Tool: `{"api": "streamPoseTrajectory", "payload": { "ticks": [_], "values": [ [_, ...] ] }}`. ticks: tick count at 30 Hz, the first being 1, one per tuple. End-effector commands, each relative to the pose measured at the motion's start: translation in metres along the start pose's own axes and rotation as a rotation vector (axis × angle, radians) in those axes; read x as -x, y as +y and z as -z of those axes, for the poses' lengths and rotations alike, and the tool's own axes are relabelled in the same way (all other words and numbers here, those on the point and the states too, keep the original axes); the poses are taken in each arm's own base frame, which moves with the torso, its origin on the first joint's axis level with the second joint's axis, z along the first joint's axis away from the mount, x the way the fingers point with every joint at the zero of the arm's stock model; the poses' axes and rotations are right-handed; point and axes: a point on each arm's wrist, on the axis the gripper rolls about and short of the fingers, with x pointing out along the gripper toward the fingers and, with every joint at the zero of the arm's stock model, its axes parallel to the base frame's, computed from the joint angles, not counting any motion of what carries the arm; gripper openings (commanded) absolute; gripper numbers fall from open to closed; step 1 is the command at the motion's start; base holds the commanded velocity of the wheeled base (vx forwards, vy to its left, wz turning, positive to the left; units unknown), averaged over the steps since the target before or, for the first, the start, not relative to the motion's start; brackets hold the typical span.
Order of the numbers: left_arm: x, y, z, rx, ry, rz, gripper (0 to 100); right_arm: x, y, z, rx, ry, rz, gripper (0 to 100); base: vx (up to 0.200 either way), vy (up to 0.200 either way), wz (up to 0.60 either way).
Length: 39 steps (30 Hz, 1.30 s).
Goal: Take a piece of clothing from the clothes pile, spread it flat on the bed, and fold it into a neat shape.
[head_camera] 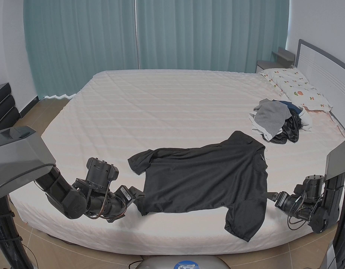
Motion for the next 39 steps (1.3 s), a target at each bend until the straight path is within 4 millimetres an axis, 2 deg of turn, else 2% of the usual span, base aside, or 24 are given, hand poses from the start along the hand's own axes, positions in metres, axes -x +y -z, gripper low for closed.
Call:
{"api": "streamPoseTrajectory", "payload": {
  "ticks": [1,4,11,19,26,35,39],
  "values": [
    [0.001,0.006,0.005,0.001,0.011,-0.004,100,0.003,-0.013,0.020,-0.033,0.098,0.052,100,0.000,0.000,0.00],
    [0.002,0.005,0.005,0.002,0.009,0.002,100,0.003,-0.012,0.020,-0.032,0.100,0.050,100,0.000,0.000,0.00],
    [-0.002,0.000,0.004,0.020,0.018,0.019,100,0.001,-0.012,0.022,-0.029,0.109,0.047,100,0.000,-0.200,0.00],
    [-0.004,0.001,0.004,0.022,0.018,0.014,100,-0.001,0.000,0.032,-0.001,0.144,0.015,100,0.000,-0.200,0.00],
    [-0.003,0.003,0.002,0.028,0.011,0.008,100,-0.009,0.012,0.041,0.008,0.163,-0.012,100,0.000,0.000,0.00],
    [-0.002,0.010,-0.008,0.047,-0.019,-0.008,100,-0.034,0.042,0.064,0.077,0.155,-0.060,100,0.000,0.000,0.00],
    [-0.002,0.012,-0.008,0.052,-0.019,-0.016,100,-0.040,0.042,0.074,0.097,0.157,-0.027,100,0.000,0.000,0.00]
  ]
}}
